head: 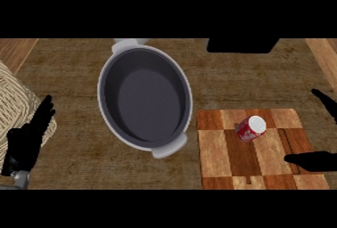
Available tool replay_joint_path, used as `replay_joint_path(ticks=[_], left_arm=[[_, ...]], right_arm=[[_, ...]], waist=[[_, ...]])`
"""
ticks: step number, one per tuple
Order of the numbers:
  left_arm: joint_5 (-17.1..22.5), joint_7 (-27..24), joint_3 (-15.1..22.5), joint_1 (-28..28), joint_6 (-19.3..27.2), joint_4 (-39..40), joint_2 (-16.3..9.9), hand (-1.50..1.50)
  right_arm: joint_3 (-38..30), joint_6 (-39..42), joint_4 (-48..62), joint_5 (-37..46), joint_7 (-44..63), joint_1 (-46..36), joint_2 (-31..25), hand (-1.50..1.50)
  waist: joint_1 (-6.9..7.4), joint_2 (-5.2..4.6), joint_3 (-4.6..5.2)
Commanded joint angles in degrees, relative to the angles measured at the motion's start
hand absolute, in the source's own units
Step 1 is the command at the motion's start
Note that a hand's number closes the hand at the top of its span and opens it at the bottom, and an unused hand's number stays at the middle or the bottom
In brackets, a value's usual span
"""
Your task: Pick the can from the cutting board and place it in the pot
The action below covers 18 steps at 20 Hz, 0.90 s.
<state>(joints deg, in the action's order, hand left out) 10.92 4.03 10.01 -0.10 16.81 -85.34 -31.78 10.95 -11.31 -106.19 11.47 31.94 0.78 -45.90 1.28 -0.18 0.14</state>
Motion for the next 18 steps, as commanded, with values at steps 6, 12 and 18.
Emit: replay_joint_path(ticks=[6,12,18], left_arm=[[-0.13,0.09,-0.33,-1.58,-2.37,0.58,0.02,0.0],[-1.32,-0.48,-2.07,0.34,-2.5,0.99,1.22,0.0],[-2.03,0.14,-4.77,-1.53,-3.43,2.75,1.93,0.0]], right_arm=[[8.78,23.62,4.4,-8.81,22.34,-16.91,-1.12,-1.5],[8.45,31.92,16.05,-12.21,25.98,-27.67,5.76,-1.5],[10.85,32.48,19.84,-8.04,26.54,-27.91,10.13,-1.5]], waist=[[1.01,-0.22,0.03],[-0.03,-0.02,-0.1],[-0.77,0.09,-0.12]])
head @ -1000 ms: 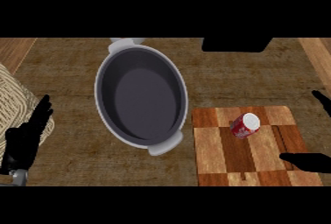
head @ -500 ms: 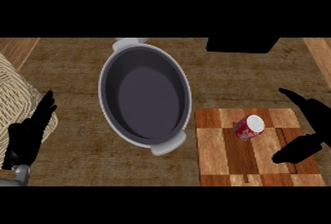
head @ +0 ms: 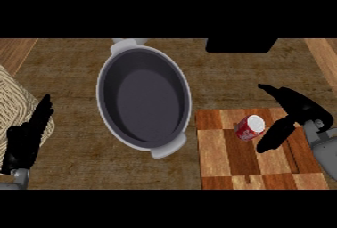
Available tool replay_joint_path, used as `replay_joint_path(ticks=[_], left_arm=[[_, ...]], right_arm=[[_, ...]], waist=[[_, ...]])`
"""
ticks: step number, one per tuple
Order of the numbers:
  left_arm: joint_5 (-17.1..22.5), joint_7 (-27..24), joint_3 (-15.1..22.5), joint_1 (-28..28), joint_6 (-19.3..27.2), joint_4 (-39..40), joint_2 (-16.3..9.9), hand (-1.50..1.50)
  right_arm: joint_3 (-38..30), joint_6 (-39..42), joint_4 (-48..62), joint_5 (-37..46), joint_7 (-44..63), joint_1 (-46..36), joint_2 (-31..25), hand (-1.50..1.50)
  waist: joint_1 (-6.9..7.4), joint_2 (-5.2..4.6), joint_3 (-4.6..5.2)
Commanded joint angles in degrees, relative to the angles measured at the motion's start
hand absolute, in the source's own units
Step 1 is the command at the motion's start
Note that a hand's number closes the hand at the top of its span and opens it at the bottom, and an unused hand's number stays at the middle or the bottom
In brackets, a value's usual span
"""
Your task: Pick the can from the cutting board and place it in the pot
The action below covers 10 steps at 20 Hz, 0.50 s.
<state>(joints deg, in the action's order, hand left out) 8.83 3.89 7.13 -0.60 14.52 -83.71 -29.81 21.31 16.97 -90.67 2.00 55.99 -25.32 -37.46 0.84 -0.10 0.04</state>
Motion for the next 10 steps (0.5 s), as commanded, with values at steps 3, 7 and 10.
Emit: replay_joint_path(ticks=[3,7,10], left_arm=[[-2.77,2.95,0.14,1.42,1.34,-3.13,1.41,0.0],[-2.06,2.13,-1.85,2.43,-2.05,-3.9,0.74,0.0],[-0.92,2.38,-3.36,5.06,-3.47,-5.64,0.45,0.0]], right_arm=[[2.79,3.06,6.35,5.27,3.11,-1.83,4.09,-1.5],[2.38,5.2,11.43,7.2,1.59,-4.43,6.8,-1.5],[1.02,7.43,11.81,5.21,7.41,-8.0,9.49,-1.5]], waist=[[-0.22,0.09,-0.05],[-0.16,0.07,-0.04],[-0.04,0.15,-0.02]])
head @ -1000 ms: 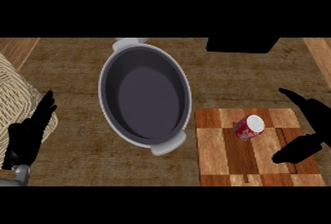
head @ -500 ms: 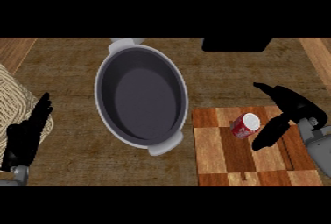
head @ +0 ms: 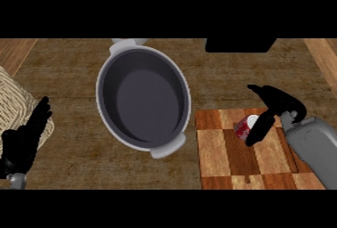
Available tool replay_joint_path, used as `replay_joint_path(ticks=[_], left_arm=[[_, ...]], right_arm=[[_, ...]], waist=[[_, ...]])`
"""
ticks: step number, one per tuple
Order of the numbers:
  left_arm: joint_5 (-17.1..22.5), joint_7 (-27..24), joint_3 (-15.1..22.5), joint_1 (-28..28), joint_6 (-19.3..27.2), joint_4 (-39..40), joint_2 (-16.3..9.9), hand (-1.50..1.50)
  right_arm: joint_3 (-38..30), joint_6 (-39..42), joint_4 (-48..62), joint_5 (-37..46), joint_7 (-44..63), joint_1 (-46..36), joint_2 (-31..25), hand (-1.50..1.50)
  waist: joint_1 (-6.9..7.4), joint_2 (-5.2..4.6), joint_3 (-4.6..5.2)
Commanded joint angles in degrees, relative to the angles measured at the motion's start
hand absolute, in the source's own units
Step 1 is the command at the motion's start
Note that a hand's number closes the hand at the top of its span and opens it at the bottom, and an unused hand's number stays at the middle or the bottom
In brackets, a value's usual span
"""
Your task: Pick the can from the cutting board and place it in the pot
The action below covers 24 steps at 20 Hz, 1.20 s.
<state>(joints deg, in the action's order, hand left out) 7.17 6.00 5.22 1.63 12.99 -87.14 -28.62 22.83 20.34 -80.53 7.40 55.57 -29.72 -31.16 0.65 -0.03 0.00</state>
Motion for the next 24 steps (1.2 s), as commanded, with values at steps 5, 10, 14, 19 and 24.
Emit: replay_joint_path(ticks=[5,10,14,19,24], left_arm=[[-2.91,1.42,-1.04,2.28,-0.55,-3.54,2.17,0.0],[-3.07,-2.95,-3.92,0.03,-2.92,3.2,3.5,0.0],[-4.22,-0.11,-5.01,1.15,-4.6,0.01,4.11,0.0],[-4.03,1.23,-8.73,-1.89,-7.5,1.08,3.0,0.0],[-6.03,-2.25,-8.09,0.3,-7.71,2.93,5.93,0.0]], right_arm=[[-1.7,3.73,2.81,4.03,3.51,0.91,3.73,-1.5],[-1.25,4.26,11.09,9.66,-1.89,-0.58,6.55,-1.5],[-3.96,2.05,9.78,13.65,-5.35,3.87,7.27,-1.5],[-5.94,4.33,15.2,16.27,-6.34,0.71,10.02,-1.5],[-4.93,5.97,13.29,18.99,-13.22,3.48,9.31,1.5]], waist=[[-0.35,0.11,0.0],[-0.23,-0.04,0.01],[-0.43,0.05,-0.01],[-0.32,0.0,-0.01],[-0.4,0.01,0.0]])
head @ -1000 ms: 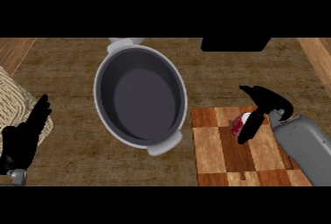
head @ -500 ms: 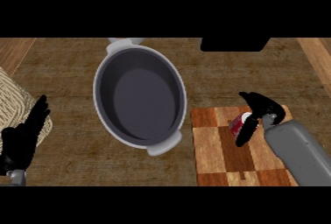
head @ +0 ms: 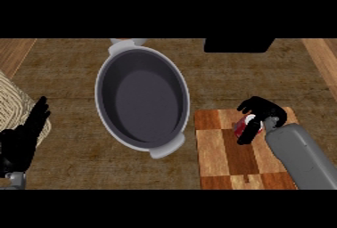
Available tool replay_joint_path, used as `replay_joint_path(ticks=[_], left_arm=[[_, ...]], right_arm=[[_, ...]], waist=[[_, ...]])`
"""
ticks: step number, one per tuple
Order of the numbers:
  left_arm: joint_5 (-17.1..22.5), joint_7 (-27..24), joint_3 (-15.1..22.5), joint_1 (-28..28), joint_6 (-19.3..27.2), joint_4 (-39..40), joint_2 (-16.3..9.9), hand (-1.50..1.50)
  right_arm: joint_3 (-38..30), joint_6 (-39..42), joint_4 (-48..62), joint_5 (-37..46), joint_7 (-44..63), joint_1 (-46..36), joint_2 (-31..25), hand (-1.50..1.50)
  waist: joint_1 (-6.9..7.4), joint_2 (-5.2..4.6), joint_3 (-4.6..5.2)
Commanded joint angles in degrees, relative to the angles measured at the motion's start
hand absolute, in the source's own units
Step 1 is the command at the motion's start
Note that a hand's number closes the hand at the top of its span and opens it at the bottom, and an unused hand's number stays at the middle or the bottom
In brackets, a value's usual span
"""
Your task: Pick the can from the cutting board and place it in the pot
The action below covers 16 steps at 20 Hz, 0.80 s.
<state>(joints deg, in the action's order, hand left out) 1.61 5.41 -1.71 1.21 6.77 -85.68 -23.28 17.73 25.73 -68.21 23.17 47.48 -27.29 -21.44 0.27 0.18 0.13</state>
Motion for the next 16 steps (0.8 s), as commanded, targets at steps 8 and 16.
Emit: replay_joint_path(ticks=[8,16], left_arm=[[-2.02,1.1,-1.85,2.16,-1.58,-2.55,2.01,0.0],[-3.27,2.7,1.85,-2.16,-2.58,-2.46,2.94,0.0]], right_arm=[[4.86,2.79,-6.57,6.52,-6.48,1.88,6.28,1.5],[39.33,7.14,-17.4,11.95,-23.2,-5.03,21.15,1.5]], waist=[[0.05,0.05,-0.11],[4.33,-0.05,-0.22]])
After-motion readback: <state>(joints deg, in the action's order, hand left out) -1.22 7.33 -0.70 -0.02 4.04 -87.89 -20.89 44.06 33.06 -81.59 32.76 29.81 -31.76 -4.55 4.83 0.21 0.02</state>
